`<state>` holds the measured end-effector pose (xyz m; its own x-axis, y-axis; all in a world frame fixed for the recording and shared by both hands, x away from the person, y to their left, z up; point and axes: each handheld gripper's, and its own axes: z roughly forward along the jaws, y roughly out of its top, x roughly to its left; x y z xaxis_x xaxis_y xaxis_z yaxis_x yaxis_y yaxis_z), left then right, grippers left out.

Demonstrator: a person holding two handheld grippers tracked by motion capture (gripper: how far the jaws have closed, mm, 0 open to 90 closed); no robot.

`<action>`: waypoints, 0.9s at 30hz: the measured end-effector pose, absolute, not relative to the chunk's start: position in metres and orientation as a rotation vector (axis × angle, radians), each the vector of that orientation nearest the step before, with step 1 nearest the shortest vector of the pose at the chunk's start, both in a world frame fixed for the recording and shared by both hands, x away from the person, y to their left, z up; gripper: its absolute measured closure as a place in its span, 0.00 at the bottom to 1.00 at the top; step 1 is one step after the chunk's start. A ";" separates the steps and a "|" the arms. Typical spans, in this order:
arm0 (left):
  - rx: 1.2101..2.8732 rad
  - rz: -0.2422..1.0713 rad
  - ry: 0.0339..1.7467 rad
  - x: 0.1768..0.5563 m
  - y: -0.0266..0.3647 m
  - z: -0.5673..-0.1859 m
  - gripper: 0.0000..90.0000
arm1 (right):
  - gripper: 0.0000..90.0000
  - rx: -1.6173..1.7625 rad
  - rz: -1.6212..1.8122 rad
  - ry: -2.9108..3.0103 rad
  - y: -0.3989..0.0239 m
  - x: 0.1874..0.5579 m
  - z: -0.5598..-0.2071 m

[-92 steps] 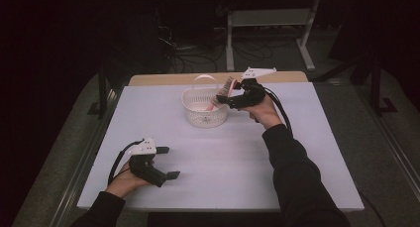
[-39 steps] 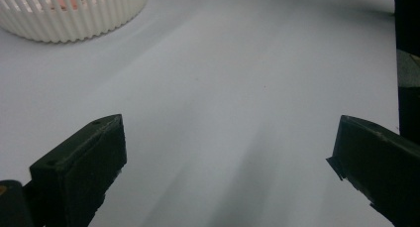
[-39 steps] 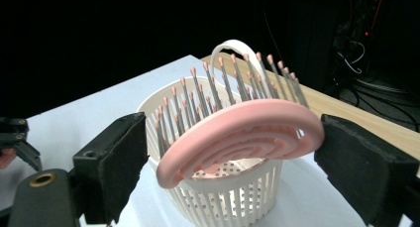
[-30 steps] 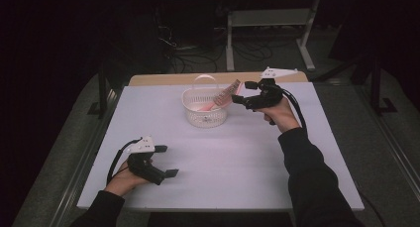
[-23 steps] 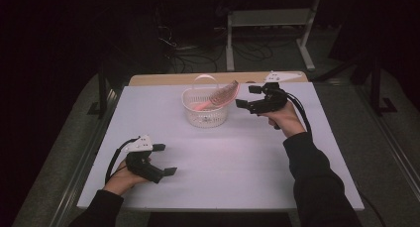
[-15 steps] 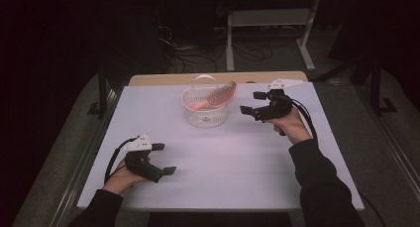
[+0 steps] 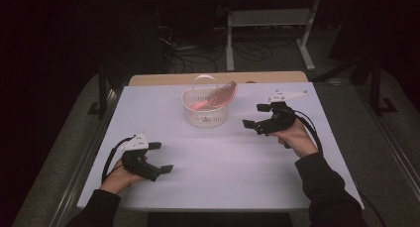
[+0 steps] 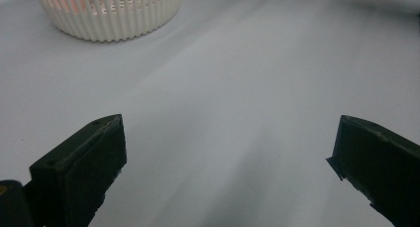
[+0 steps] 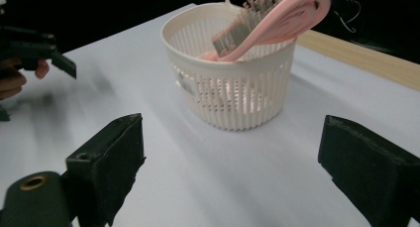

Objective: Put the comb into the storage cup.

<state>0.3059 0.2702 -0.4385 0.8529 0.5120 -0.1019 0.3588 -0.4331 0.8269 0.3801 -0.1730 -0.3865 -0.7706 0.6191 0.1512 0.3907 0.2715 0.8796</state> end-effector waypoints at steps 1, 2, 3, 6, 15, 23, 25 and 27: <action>2.069 0.202 0.635 0.306 0.270 -0.439 0.00 | 0.11 0.939 1.503 2.318 -0.173 0.380 -0.387; 2.068 0.204 0.638 0.306 0.270 -0.438 0.00 | 0.09 0.933 1.497 2.326 -0.173 0.375 -0.388; 2.068 0.204 0.638 0.306 0.270 -0.439 0.00 | 0.09 0.933 1.497 2.326 -0.173 0.375 -0.388; 2.069 0.200 0.639 0.306 0.270 -0.439 0.00 | 0.06 0.942 1.490 2.337 -0.173 0.368 -0.392; 2.073 0.202 0.635 0.307 0.270 -0.439 0.00 | 0.00 0.977 1.401 2.348 -0.180 0.348 -0.409; 2.070 0.198 0.628 0.306 0.268 -0.439 0.00 | 0.00 1.009 1.384 2.342 -0.186 0.331 -0.423; 2.072 0.198 0.626 0.305 0.268 -0.439 0.00 | 0.00 1.013 1.381 2.341 -0.187 0.329 -0.424; 2.073 0.195 0.628 0.305 0.267 -0.439 0.00 | 0.00 1.022 1.365 2.343 -0.191 0.323 -0.429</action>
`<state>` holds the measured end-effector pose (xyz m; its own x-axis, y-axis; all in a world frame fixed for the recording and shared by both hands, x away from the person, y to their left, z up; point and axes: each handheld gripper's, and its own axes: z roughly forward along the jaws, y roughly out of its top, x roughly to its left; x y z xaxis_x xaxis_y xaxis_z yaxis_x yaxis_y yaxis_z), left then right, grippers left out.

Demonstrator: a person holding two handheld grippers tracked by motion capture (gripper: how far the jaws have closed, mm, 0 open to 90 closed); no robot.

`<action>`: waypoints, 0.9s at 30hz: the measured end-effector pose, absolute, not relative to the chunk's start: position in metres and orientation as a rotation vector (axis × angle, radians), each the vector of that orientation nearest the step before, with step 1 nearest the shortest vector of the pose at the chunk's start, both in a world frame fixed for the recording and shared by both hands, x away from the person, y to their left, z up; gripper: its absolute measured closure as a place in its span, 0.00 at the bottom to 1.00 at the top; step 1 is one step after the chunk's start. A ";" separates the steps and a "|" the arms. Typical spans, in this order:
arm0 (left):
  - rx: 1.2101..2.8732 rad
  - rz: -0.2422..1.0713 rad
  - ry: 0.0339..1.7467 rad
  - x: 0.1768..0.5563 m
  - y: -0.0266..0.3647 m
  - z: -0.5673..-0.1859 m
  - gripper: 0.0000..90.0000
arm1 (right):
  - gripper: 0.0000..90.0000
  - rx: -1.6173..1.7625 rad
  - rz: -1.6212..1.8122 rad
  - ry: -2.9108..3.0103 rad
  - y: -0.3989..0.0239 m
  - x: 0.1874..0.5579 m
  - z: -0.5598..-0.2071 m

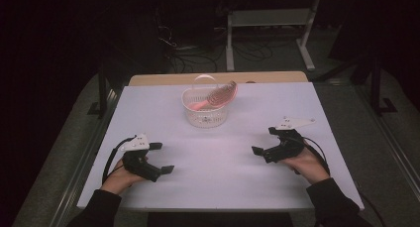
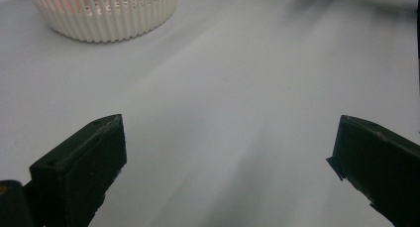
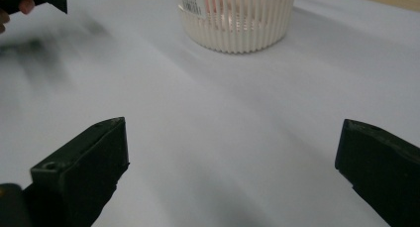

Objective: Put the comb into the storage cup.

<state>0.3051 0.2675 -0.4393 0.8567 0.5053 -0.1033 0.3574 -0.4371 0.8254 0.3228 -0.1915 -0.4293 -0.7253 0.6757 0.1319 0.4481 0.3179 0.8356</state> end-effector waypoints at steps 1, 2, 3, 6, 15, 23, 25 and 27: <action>2.073 0.195 0.628 0.305 0.267 -0.439 0.00 | 0.00 1.022 1.360 2.341 -0.193 0.321 -0.431; 2.074 0.197 0.627 0.305 0.267 -0.440 0.00 | 0.00 1.028 1.358 2.343 -0.195 0.319 -0.432; 2.074 0.196 0.628 0.305 0.267 -0.440 0.00 | 0.00 1.031 1.355 2.343 -0.196 0.317 -0.433; 2.074 0.198 0.630 0.305 0.267 -0.440 0.00 | 0.00 1.040 1.341 2.330 -0.201 0.311 -0.436; 2.077 0.203 0.630 0.305 0.267 -0.440 0.00 | 0.00 1.061 1.324 2.298 -0.214 0.297 -0.441; 2.078 0.209 0.631 0.305 0.268 -0.440 0.00 | 0.00 1.072 1.299 2.288 -0.223 0.286 -0.447; 2.075 0.208 0.634 0.305 0.268 -0.440 0.00 | 0.00 1.070 1.290 2.293 -0.224 0.284 -0.449; 2.075 0.210 0.632 0.305 0.268 -0.440 0.00 | 0.00 1.069 1.274 2.295 -0.225 0.282 -0.450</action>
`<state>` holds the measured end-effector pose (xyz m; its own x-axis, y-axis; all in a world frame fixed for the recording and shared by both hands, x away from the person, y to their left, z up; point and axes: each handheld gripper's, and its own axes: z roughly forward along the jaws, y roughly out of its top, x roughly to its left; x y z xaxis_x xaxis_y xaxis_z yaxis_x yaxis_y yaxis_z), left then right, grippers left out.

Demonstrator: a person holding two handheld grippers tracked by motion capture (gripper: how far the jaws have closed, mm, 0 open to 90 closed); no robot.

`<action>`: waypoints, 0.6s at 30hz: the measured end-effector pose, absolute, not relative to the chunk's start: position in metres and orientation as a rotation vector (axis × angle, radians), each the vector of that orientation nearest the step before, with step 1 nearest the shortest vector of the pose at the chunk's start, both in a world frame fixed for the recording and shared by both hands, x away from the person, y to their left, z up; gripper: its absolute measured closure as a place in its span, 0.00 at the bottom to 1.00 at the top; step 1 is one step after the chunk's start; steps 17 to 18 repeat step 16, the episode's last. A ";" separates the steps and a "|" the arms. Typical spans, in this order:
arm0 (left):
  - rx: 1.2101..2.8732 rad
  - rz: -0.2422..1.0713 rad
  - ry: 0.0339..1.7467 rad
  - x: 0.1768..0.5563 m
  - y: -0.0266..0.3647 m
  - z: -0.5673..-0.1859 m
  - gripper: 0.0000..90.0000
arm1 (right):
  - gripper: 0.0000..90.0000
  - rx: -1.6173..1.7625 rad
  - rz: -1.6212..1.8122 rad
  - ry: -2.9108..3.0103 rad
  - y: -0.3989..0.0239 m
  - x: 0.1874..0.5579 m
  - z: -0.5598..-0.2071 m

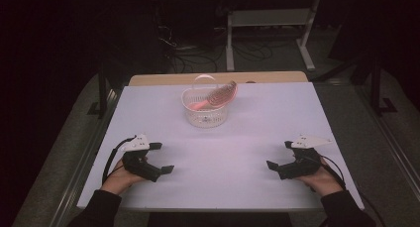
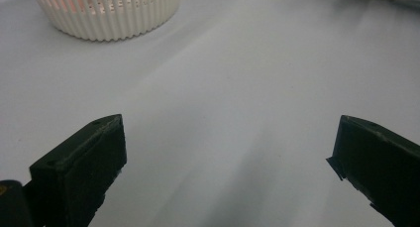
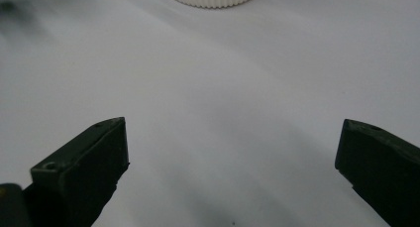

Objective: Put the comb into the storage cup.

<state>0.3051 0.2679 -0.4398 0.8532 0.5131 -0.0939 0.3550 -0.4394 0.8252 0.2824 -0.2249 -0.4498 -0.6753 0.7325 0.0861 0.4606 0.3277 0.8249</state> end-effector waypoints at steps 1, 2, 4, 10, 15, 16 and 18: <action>2.075 0.210 0.632 0.305 0.268 -0.440 0.00 | 0.00 1.071 1.270 2.297 -0.225 0.282 -0.450; 2.076 0.210 0.631 0.305 0.268 -0.440 0.00 | 0.00 1.070 1.270 2.299 -0.225 0.282 -0.450; 2.078 0.209 0.631 0.305 0.268 -0.440 0.00 | 0.00 1.077 1.263 2.306 -0.226 0.282 -0.451; 2.075 0.208 0.635 0.305 0.268 -0.440 0.00 | 0.00 1.071 1.251 2.323 -0.225 0.283 -0.453; 2.078 0.213 0.635 0.306 0.268 -0.440 0.00 | 0.00 1.068 1.249 2.323 -0.224 0.283 -0.453; 2.078 0.213 0.635 0.306 0.268 -0.440 0.00 | 0.00 1.066 1.246 2.324 -0.224 0.283 -0.453; 2.078 0.213 0.635 0.306 0.268 -0.440 0.00 | 0.00 1.066 1.246 2.324 -0.224 0.283 -0.453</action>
